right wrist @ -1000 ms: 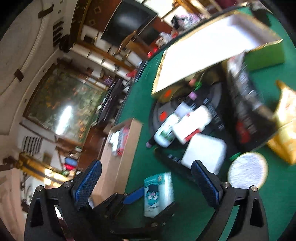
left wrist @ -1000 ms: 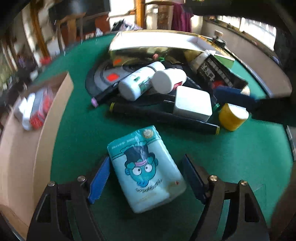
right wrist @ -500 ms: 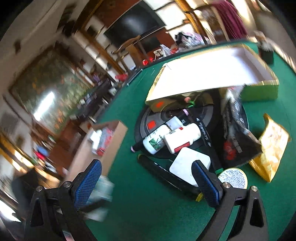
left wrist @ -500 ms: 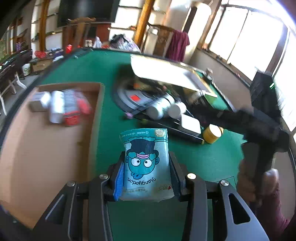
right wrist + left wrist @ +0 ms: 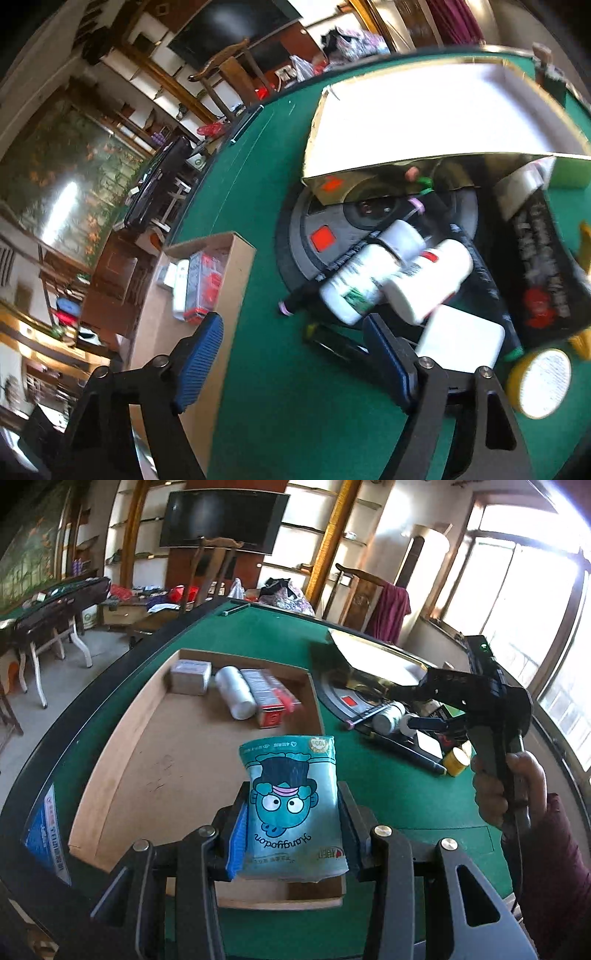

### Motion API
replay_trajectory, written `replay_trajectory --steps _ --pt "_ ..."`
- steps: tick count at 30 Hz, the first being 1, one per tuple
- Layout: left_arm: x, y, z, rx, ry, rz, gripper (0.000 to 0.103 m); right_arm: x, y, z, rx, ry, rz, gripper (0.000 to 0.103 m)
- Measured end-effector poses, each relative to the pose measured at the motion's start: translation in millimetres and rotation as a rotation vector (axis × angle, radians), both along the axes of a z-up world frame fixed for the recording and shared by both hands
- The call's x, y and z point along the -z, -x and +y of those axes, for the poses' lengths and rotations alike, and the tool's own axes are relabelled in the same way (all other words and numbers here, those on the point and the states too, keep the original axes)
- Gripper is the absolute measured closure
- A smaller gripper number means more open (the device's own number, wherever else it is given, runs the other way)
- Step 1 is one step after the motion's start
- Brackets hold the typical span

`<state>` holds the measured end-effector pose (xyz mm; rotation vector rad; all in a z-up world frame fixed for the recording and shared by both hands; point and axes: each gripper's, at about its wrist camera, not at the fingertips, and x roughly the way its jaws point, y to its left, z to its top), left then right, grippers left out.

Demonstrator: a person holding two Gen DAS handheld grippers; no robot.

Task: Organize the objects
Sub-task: 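Grasp the teal tissue pack with the left gripper and lift it, then carry the tissue pack over the cardboard tray while the right gripper grasps the green-label white bottle, then lower the tissue pack and bottle into the cardboard tray and open both grippers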

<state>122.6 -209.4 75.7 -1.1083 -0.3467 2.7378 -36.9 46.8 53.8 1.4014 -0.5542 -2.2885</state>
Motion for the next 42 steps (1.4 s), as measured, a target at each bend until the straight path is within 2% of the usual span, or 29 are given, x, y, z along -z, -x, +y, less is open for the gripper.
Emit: replay_trajectory --steps 3,6,8,11,18,22,32,37,42 --pt "5 1 -13 -0.009 -0.027 0.002 0.061 5 11 -4 0.092 -0.119 -0.043 0.021" --pt "9 3 -21 -0.012 -0.048 0.005 0.061 18 22 -2 0.139 -0.136 -0.121 0.028" --pt "12 4 -25 -0.012 -0.059 0.007 0.061 24 27 -4 0.174 -0.181 -0.145 0.046" --pt "15 5 -28 0.004 -0.062 0.014 0.06 25 30 -9 0.219 -0.25 -0.151 0.058" --pt "23 5 -32 0.019 -0.088 -0.001 0.06 21 29 -13 0.263 -0.348 -0.116 0.062" --pt "23 4 -37 -0.001 -0.103 -0.011 0.06 19 21 -6 0.246 -0.305 -0.121 0.064" --pt "16 0 -37 -0.038 -0.076 -0.017 0.06 18 -32 26 0.166 0.045 -0.149 0.065" --pt "9 4 -37 -0.043 -0.054 -0.015 0.06 20 -47 12 0.109 0.182 -0.168 0.065" --pt "2 31 -49 -0.066 -0.002 -0.038 0.06 9 -39 -25 0.009 0.276 -0.17 0.065"
